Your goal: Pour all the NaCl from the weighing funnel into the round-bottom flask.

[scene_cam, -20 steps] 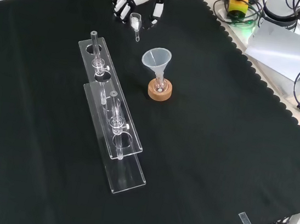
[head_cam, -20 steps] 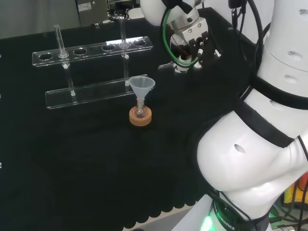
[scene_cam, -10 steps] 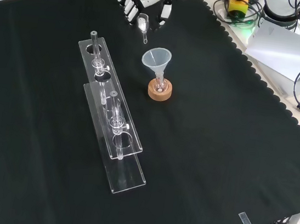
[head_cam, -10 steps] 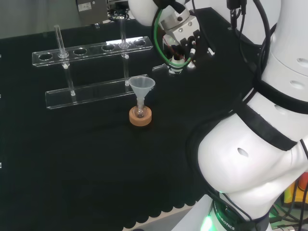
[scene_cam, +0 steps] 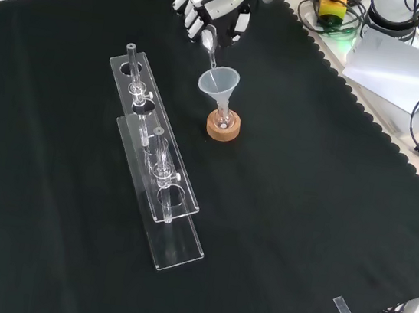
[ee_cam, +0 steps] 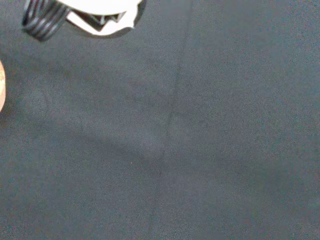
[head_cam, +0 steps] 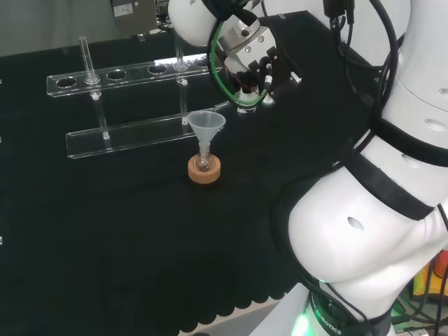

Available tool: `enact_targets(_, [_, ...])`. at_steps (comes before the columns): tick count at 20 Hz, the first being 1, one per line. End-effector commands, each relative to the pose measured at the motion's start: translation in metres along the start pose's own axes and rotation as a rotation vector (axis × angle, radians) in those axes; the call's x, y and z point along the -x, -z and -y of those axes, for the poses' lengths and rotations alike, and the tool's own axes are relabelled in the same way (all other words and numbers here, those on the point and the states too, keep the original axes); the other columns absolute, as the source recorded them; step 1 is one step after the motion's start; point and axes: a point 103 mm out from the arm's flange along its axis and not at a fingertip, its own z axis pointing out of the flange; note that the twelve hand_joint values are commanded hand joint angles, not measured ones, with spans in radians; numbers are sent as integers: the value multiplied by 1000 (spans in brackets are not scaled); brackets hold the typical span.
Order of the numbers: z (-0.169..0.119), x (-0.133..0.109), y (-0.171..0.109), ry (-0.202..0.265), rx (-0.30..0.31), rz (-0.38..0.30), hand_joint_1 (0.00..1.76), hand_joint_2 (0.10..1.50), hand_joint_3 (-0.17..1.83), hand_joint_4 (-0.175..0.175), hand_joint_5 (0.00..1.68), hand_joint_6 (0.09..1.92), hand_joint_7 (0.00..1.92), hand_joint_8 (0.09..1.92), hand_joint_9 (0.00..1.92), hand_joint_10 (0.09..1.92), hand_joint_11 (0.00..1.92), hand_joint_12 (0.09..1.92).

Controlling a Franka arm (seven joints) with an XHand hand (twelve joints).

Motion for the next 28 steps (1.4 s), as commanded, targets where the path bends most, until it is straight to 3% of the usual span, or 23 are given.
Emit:
enact_targets(1, [0,-1,0,-1,-12,14,1096,676,802,100,1089,1056,907,722,1041,515,572,1249])
enact_targets(17, [-2,-2,6,39,-40,81,1097,673,801,106,1096,1045,926,725,1051,507,587,1241])
enact_targets(28, [0,-4,18,52,-51,195,1098,669,799,115,1105,1027,935,720,1060,495,600,1226])
